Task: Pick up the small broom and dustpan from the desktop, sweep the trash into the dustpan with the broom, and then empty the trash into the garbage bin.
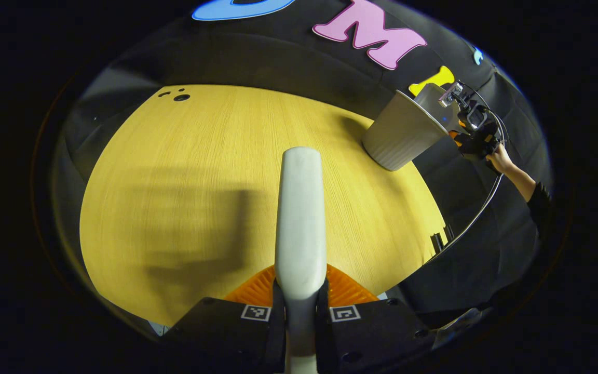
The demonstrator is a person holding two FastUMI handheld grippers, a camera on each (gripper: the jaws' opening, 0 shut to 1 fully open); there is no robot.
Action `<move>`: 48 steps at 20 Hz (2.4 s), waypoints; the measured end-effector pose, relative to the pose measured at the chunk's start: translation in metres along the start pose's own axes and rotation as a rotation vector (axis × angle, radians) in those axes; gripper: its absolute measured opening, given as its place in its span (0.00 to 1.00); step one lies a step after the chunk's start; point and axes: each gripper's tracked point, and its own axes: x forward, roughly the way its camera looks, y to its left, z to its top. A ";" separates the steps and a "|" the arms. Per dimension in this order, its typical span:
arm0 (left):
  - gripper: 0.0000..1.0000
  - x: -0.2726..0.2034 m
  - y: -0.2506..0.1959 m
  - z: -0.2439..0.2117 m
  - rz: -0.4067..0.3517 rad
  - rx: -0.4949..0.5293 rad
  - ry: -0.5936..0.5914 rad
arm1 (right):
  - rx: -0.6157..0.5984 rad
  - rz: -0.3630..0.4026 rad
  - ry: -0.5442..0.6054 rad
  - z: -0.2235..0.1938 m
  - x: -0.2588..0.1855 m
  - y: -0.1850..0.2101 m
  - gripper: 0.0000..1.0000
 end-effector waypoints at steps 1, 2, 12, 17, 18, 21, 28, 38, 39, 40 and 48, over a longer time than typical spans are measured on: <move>0.25 0.000 0.000 0.001 0.001 -0.003 -0.006 | 0.001 0.000 0.001 0.001 -0.002 0.001 0.33; 0.25 -0.001 0.000 0.002 -0.001 -0.007 -0.011 | 0.000 -0.002 0.001 0.003 -0.003 0.000 0.33; 0.25 -0.010 0.010 0.017 0.007 0.004 -0.067 | 0.420 0.088 0.063 0.003 -0.029 -0.028 0.34; 0.27 -0.020 0.012 0.024 0.023 -0.016 -0.115 | 0.713 0.174 0.018 0.023 -0.057 -0.046 0.34; 0.25 -0.022 0.014 0.024 0.035 -0.009 -0.127 | 0.788 0.209 -0.002 0.032 -0.067 -0.049 0.36; 0.27 -0.025 0.020 0.025 0.058 -0.004 -0.150 | 0.985 0.318 -0.041 0.058 -0.078 -0.057 0.33; 0.27 -0.021 0.031 0.015 0.092 -0.065 -0.164 | 1.158 0.591 -0.168 0.097 -0.120 -0.074 0.34; 0.28 -0.004 0.039 -0.002 0.206 -0.117 -0.155 | 1.023 0.960 -0.157 0.082 -0.134 -0.038 0.34; 0.28 0.001 0.038 -0.002 0.209 -0.119 -0.152 | 1.014 0.987 -0.130 0.075 -0.135 -0.022 0.34; 0.27 0.008 0.038 -0.003 0.213 -0.119 -0.143 | 1.011 1.023 -0.097 0.068 -0.138 -0.010 0.34; 0.28 0.056 0.051 -0.007 0.343 -0.020 -0.025 | 0.981 1.094 0.186 -0.003 -0.150 0.102 0.34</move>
